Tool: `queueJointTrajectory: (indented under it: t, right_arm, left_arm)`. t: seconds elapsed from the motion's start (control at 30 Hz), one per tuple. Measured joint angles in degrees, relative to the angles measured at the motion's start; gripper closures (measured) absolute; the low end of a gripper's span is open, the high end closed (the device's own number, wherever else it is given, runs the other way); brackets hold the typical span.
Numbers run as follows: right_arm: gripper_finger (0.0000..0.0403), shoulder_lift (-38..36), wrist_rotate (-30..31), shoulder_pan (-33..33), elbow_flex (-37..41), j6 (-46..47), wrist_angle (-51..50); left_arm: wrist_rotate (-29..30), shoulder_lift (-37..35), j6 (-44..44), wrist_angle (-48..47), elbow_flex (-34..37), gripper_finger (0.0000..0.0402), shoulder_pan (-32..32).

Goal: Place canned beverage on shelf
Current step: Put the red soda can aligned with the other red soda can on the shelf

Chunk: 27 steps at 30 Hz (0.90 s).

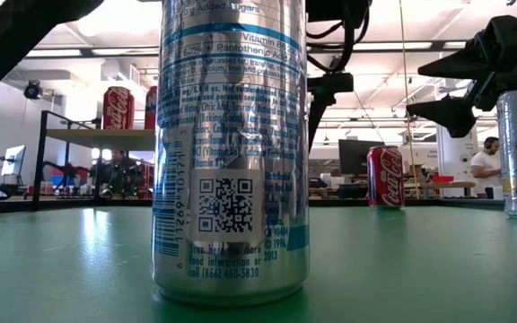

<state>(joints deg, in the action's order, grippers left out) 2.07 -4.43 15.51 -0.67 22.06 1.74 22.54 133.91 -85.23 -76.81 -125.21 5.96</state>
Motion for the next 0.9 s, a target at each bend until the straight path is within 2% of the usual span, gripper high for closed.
queueJointTrajectory:
  t: [0.13,0.33,0.47,0.53,0.73,0.9]
  right_arm:
    - [0.0021,0.00,0.00,0.00,0.01,0.00,0.00]
    - [0.0021,0.00,0.01,0.00,0.01,0.00,0.01]
    - [0.0021,0.00,0.01,0.00,0.02,0.00,0.00]
    - [0.0021,0.00,0.00,0.00,0.02,0.00,0.02]
    - [0.0021,-0.05,0.02,0.00,0.00,0.01,0.04]
    - [0.0021,0.00,0.02,0.00,0.00,0.00,-0.02]
  left_arm:
    - [0.09,0.00,-0.11,0.02,0.09,0.0118,0.00]
    - [-0.60,0.00,-0.36,-3.04,-1.34,0.0120,0.00]
    - [-0.13,-0.08,-1.24,-12.53,-7.92,0.0120,0.02]
    - [1.55,-1.03,-1.04,-13.46,-9.80,0.0120,0.09]
    - [4.18,-10.14,0.17,-12.92,-4.58,0.0120,-0.23]
    - [7.16,-19.24,0.17,-13.14,5.35,0.0120,-1.09]
